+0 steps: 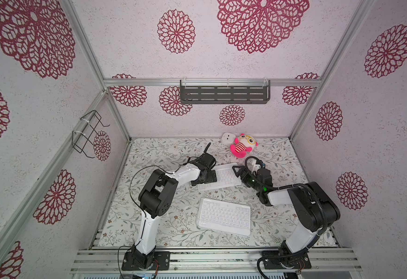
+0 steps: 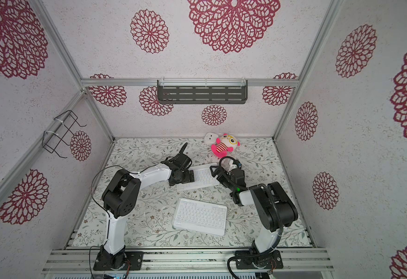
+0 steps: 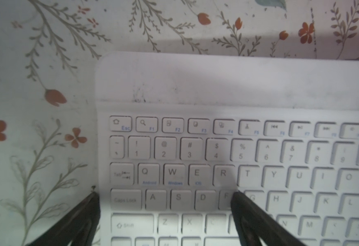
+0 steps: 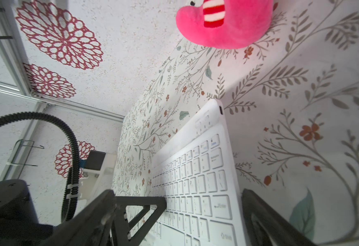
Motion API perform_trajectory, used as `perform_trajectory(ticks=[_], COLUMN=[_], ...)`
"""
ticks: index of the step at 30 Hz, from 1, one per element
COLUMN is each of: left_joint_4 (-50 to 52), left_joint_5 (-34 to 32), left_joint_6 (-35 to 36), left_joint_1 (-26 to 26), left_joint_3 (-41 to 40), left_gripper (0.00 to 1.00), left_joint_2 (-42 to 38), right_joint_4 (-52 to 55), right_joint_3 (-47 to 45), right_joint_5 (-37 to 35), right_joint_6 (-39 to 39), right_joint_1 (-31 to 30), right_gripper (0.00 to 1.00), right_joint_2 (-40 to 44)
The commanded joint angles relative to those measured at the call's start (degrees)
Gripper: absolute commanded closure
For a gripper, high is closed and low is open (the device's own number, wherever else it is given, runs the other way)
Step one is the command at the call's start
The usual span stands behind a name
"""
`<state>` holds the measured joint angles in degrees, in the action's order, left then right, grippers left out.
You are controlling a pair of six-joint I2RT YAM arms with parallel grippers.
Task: Stack the numeric keypads
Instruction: Pick up the numeric keypad from the center of the board.
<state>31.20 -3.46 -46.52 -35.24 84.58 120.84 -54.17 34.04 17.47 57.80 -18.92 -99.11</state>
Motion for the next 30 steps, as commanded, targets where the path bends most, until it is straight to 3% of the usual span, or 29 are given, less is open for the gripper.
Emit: perform_trajectory(ticks=[1, 13, 25, 30], left_joint_4=[-3.82, -5.44, -5.62, -5.93], left_joint_5=[15.47, 15.68, 15.70, 15.68], left_joint_6=[-2.24, -2.52, -2.44, -2.52], left_joint_1=[-1.81, -0.20, 0.49, 0.62], left_joint_3=[-4.37, -5.94, -6.09, -6.52], left_gripper=[0.02, 0.02, 0.02, 0.02], left_joint_2=[6.87, 6.61, 6.65, 6.52], right_joint_4=[-12.42, -38.51, -30.39, -29.30], right_joint_3=[1.61, 2.34, 1.40, 0.09], right_joint_5=[17.89, 21.46, 17.78, 13.46], right_joint_6=[5.09, 21.50, 14.82, 12.20], right_joint_1=[-2.41, -0.46, -0.20, 0.02], right_gripper=[0.08, 0.15, 0.17, 0.25], right_joint_2=[-1.79, -16.92, -15.28, -14.42])
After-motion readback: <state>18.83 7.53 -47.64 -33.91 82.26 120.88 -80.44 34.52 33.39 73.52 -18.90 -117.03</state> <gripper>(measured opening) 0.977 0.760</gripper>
